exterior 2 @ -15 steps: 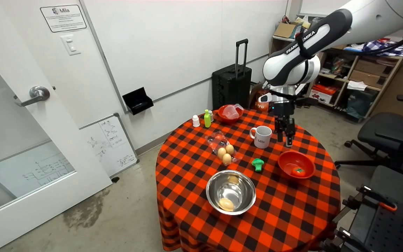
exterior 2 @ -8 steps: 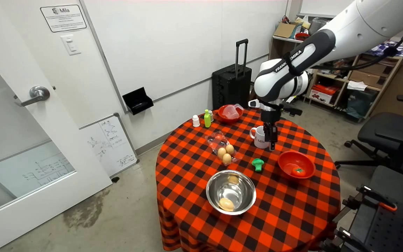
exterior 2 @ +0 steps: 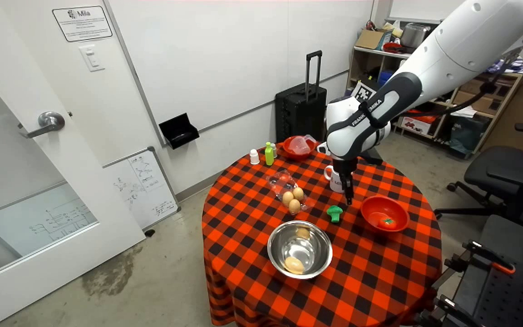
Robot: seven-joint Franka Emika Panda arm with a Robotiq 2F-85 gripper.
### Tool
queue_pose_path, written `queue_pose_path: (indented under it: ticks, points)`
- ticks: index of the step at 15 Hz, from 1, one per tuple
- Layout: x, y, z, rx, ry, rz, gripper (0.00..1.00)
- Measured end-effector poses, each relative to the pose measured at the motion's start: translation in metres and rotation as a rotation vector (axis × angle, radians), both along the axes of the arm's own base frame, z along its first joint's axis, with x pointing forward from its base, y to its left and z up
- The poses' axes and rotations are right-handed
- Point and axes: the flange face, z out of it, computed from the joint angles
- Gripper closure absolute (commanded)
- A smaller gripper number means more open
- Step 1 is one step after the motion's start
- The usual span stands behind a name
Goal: Put the plastic broccoli in the orange bowl
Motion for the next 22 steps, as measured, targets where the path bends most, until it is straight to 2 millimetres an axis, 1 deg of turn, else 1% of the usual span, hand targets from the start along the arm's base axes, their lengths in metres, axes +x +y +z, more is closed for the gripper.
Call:
queue_pose_path:
  ticks: [4, 8, 17, 22]
  points:
    - [0.003, 0.010, -0.016, -0.059, 0.007, 0.018, 0.00]
    - [0.004, 0.016, -0.024, -0.092, 0.012, 0.042, 0.00]
    - [0.000, 0.037, -0.047, -0.076, 0.041, 0.080, 0.00]
    - [0.001, 0.047, -0.060, -0.085, 0.043, 0.128, 0.00]
